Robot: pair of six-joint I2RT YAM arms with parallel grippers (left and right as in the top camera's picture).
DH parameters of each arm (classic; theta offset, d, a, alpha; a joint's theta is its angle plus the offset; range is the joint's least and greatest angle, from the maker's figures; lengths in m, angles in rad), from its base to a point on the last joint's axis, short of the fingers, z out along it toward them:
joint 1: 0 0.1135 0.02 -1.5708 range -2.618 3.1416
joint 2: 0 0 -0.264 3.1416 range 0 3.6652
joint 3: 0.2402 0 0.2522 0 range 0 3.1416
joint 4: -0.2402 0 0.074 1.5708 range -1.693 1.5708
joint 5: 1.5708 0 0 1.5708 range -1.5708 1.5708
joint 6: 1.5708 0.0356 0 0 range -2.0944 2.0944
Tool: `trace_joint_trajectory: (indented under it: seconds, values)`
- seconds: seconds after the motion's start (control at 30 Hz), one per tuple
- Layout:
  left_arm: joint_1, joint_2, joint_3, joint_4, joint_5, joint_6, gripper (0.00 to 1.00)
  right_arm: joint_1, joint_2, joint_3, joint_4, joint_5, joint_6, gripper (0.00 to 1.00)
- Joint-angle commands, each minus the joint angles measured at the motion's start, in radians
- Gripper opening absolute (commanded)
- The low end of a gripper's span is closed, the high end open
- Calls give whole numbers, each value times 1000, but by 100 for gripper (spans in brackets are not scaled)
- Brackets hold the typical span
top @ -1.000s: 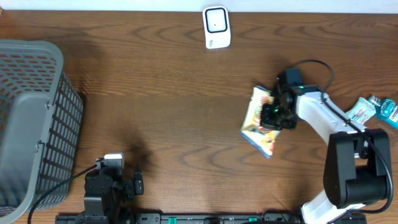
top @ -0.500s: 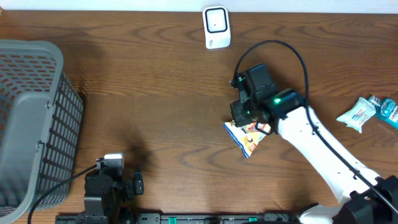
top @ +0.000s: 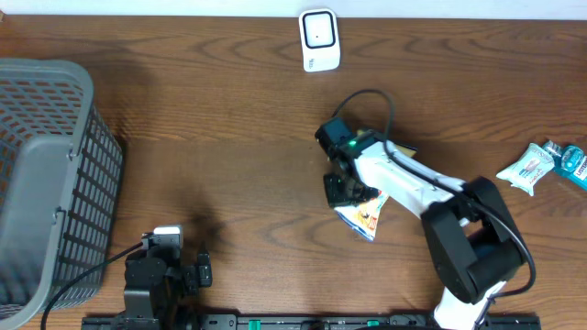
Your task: Scan the item barcode
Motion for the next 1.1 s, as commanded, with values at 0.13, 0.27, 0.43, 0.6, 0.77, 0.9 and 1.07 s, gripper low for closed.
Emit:
trace_joint_trajectory:
  seconds: [0.13,0.27,0.43,0.6,0.77,0.9,1.07]
  values:
    - [4,-5,-4,-40,10,-5,98,123,-62,-14,-121,-3,-32,1]
    - [4,-5,-4,-40,10,-5,98,168,-237,-14,-170,97,2,1]
    - [4,-5,-4,-40,10,-5,98,175,-481,-14,-117,291,140,1]
    - [4,-5,-4,-40,10,-5,98,158,-547,-15,-47,357,192,1]
    - [4,-5,-4,-40,10,-5,98,126,-457,-54,-5,394,257,1]
    - [4,-5,-4,-40,10,-5,98,82,-318,-67,3,441,434,1]
    - [4,-5,-4,-40,10,-5,98,24,-117,-67,79,332,475,1]
